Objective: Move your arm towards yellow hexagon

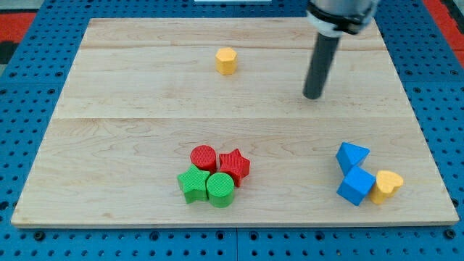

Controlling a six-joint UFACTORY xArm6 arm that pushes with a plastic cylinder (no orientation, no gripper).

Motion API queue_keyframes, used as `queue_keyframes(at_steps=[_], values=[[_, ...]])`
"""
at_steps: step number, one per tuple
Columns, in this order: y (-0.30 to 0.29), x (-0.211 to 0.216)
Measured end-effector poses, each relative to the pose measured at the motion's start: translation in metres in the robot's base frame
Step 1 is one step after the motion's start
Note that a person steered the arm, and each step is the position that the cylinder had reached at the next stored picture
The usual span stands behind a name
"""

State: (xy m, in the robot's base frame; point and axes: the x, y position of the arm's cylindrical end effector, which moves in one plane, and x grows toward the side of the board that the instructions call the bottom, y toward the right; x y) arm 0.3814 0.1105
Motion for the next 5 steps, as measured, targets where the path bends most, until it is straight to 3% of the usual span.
queue_keyframes(at_steps=[2,3,4,5], values=[[-0.141,-0.009],[-0.184,-0.039],[-0.214,-0.069],[-0.165,-0.088]])
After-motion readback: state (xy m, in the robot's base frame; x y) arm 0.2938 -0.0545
